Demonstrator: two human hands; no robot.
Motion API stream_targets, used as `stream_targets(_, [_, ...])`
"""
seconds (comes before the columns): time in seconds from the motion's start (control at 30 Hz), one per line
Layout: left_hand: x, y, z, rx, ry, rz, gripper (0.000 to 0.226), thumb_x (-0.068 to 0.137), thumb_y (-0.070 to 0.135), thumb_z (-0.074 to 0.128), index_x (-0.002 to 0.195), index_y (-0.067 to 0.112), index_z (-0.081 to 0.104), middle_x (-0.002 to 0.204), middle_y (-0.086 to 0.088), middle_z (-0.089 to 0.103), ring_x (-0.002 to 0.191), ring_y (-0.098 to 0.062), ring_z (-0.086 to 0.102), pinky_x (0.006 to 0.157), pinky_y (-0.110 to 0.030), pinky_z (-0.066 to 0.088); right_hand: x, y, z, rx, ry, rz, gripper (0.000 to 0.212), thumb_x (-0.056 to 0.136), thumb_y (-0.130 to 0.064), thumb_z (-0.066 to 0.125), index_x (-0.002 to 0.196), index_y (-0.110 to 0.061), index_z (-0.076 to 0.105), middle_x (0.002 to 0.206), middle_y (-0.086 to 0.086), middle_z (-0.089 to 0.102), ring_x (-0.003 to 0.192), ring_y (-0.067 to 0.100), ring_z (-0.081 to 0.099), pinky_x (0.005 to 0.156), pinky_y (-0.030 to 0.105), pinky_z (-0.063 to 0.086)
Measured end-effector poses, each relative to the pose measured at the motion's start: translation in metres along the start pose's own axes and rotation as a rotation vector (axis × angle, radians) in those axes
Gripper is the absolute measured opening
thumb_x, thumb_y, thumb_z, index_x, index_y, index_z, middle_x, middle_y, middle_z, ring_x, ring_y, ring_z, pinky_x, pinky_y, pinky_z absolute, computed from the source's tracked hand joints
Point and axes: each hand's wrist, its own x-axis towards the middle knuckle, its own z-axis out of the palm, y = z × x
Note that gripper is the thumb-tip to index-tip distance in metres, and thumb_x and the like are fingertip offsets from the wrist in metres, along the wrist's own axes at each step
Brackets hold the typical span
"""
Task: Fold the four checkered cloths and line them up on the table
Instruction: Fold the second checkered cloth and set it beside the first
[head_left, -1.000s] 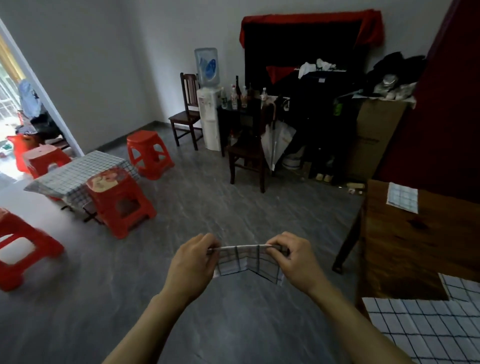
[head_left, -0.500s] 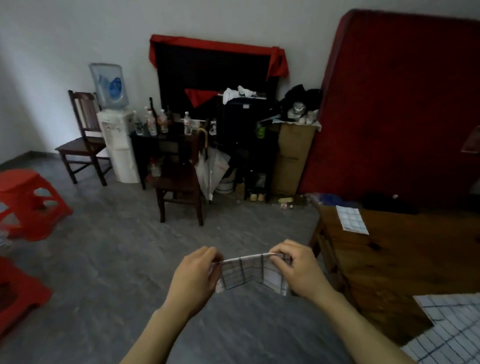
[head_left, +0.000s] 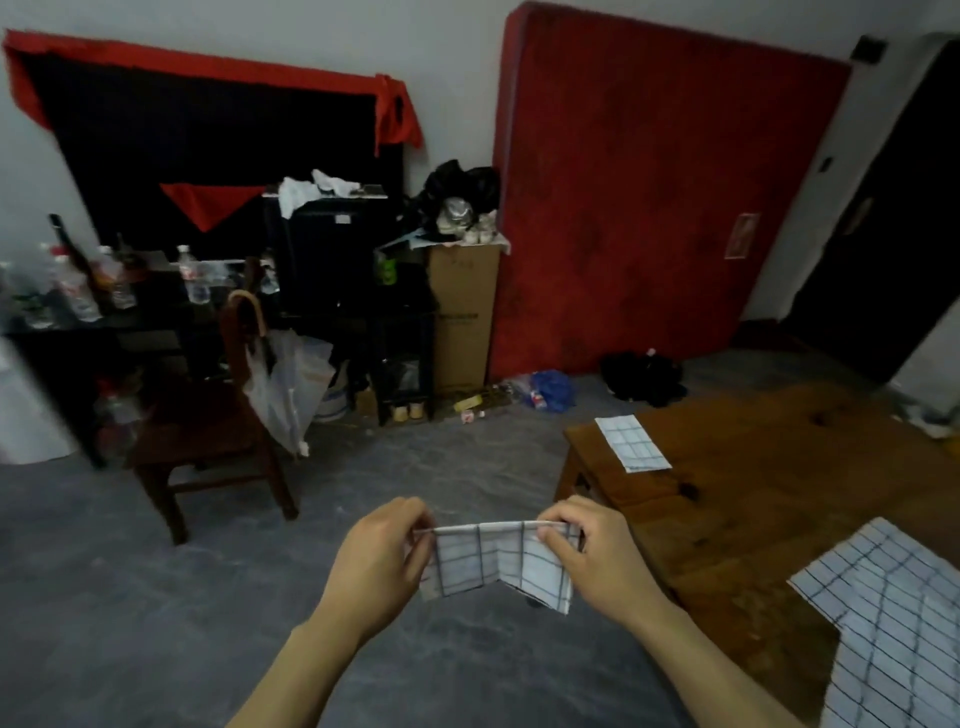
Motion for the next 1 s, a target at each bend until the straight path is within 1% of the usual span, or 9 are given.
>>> stream_targets(0.13, [0.078, -0.028, 0.016, 0.019, -0.070, 0.058, 0.017, 0.086, 0.017, 0.067, 0.085, 0.027, 0.055, 0.080, 0.012, 0.054, 0.073, -0.008, 0.053, 0.064, -0.034, 0.049, 0.062, 0.038, 0.009, 0.031, 0.081, 0.062, 0.005, 0.088, -0.020, 0.071, 0.086, -0.024, 0.071, 0.083, -0.016, 0.062, 0.084, 0.005, 0.061, 0.072, 0.024, 0.051])
stream_targets(0.23, [0.144, -0.044, 0.021, 0.048, -0.100, 0.091, 0.014, 0.087, 0.015, 0.068, 0.086, 0.025, 0.057, 0.081, 0.011, 0.055, 0.073, -0.009, 0.054, 0.064, -0.035, 0.049, 0.113, 0.063, 0.015, 0.050, 0.152, 0.097, 0.004, 0.088, -0.018, 0.072, 0.087, -0.022, 0.072, 0.084, -0.015, 0.063, 0.083, 0.004, 0.062, 0.072, 0.024, 0.051])
stream_targets(0.33, [0.198, -0.053, 0.027, 0.049, -0.111, 0.122, 0.013, 0.087, 0.014, 0.068, 0.087, 0.024, 0.058, 0.081, 0.011, 0.055, 0.074, -0.009, 0.053, 0.065, -0.035, 0.049, 0.152, 0.080, 0.012, 0.038, 0.170, 0.136, 0.004, 0.089, -0.019, 0.070, 0.087, -0.023, 0.071, 0.084, -0.015, 0.062, 0.083, 0.002, 0.060, 0.072, 0.018, 0.048])
stream_targets(0.43, [0.250, -0.061, 0.042, 0.020, -0.124, 0.150, 0.013, 0.087, 0.014, 0.068, 0.087, 0.024, 0.060, 0.081, 0.012, 0.056, 0.074, -0.008, 0.053, 0.064, -0.033, 0.049, 0.183, 0.100, -0.001, 0.022, 0.204, 0.162, 0.003, 0.088, -0.021, 0.071, 0.086, -0.023, 0.070, 0.083, -0.014, 0.063, 0.083, 0.002, 0.060, 0.073, 0.021, 0.049])
stream_targets(0.53, [0.292, -0.058, 0.070, -0.021, -0.183, 0.202, 0.013, 0.088, 0.015, 0.068, 0.085, 0.025, 0.060, 0.080, 0.013, 0.057, 0.073, -0.006, 0.053, 0.064, -0.028, 0.047, 0.197, 0.124, -0.015, -0.005, 0.254, 0.231, 0.003, 0.089, -0.021, 0.070, 0.086, -0.022, 0.070, 0.083, -0.012, 0.066, 0.083, 0.004, 0.061, 0.074, 0.024, 0.051])
stream_targets(0.67, [0.342, -0.056, 0.119, -0.133, -0.273, 0.283, 0.015, 0.087, 0.014, 0.066, 0.083, 0.026, 0.058, 0.079, 0.013, 0.058, 0.073, -0.006, 0.053, 0.065, -0.029, 0.046, 0.204, 0.156, -0.029, -0.029, 0.347, 0.370, 0.007, 0.089, -0.019, 0.069, 0.085, -0.024, 0.068, 0.083, -0.012, 0.067, 0.084, 0.004, 0.062, 0.073, 0.018, 0.049])
stream_targets(0.8, [0.395, -0.055, 0.159, -0.258, -0.364, 0.355, 0.015, 0.088, 0.015, 0.065, 0.083, 0.028, 0.059, 0.081, 0.016, 0.060, 0.077, -0.006, 0.057, 0.068, -0.028, 0.049, 0.217, 0.182, -0.038, -0.080, 0.415, 0.494, 0.009, 0.091, -0.021, 0.067, 0.086, -0.028, 0.066, 0.085, -0.014, 0.065, 0.085, 0.003, 0.061, 0.074, 0.024, 0.052])
stream_targets(0.9, [0.439, -0.052, 0.177, -0.463, -0.434, 0.368, 0.018, 0.087, 0.010, 0.069, 0.081, 0.026, 0.063, 0.080, 0.013, 0.064, 0.078, -0.011, 0.062, 0.068, -0.026, 0.050, 0.234, 0.193, -0.049, -0.116, 0.474, 0.541, 0.010, 0.092, -0.020, 0.066, 0.088, -0.030, 0.066, 0.087, -0.015, 0.065, 0.085, 0.004, 0.062, 0.073, 0.023, 0.053])
stream_targets(1.0, [0.489, -0.049, 0.190, -0.630, -0.509, 0.391, 0.015, 0.086, 0.011, 0.070, 0.081, 0.025, 0.066, 0.081, 0.010, 0.067, 0.078, -0.015, 0.064, 0.068, -0.025, 0.051, 0.254, 0.198, -0.059, -0.153, 0.561, 0.578, 0.014, 0.091, -0.018, 0.066, 0.087, -0.031, 0.067, 0.086, -0.014, 0.066, 0.084, 0.008, 0.064, 0.069, 0.026, 0.054])
